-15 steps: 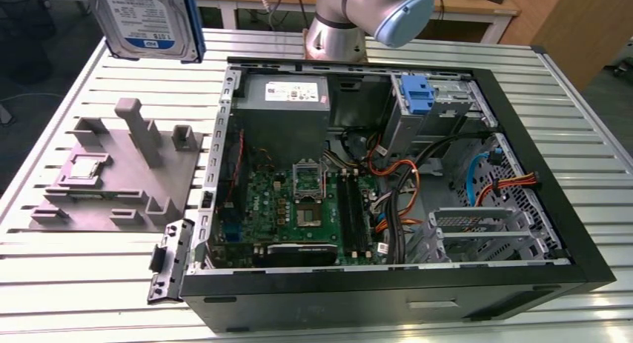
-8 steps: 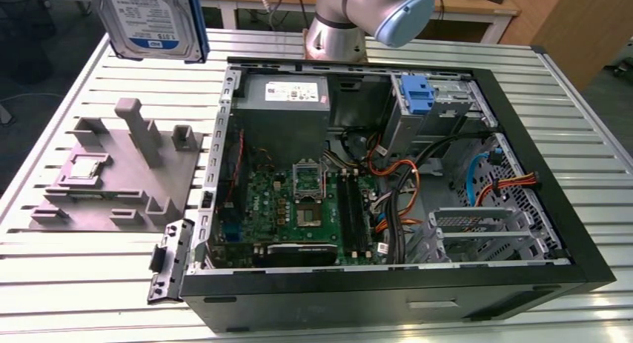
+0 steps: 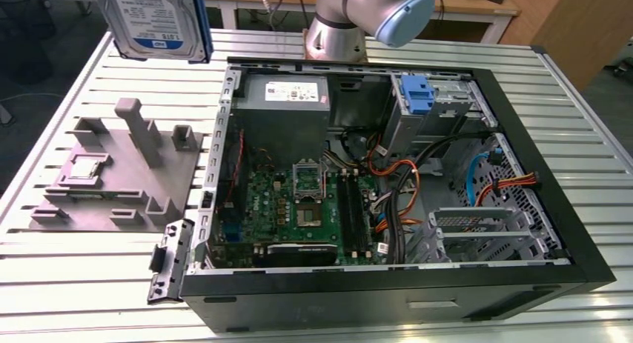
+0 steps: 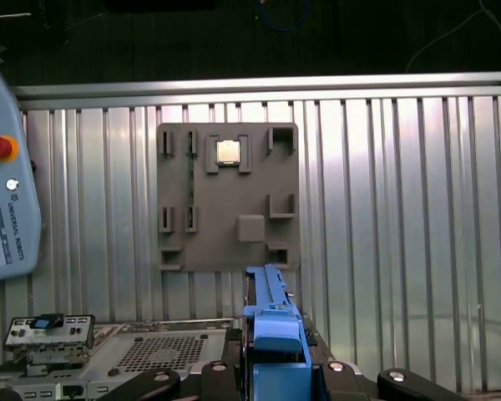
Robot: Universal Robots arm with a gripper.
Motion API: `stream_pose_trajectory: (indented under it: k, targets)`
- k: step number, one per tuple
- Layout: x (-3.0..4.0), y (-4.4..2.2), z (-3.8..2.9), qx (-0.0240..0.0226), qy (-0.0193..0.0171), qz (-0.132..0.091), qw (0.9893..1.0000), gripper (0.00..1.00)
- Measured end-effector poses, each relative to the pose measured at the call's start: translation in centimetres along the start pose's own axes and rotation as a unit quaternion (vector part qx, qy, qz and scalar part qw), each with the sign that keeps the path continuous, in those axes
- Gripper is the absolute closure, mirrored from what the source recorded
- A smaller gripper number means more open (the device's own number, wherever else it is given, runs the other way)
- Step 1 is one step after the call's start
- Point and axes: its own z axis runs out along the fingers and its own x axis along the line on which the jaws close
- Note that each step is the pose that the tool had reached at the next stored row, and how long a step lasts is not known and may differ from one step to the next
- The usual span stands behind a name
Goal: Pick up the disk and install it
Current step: 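Pick up the disk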
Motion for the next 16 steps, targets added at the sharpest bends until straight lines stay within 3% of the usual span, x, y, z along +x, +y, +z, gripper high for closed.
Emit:
stream_pose_trajectory:
  k: [16]
  targets:
    - [-0.03,-0.57,0.00,0.0000,0.0000,0.000,1.0000,0.64]
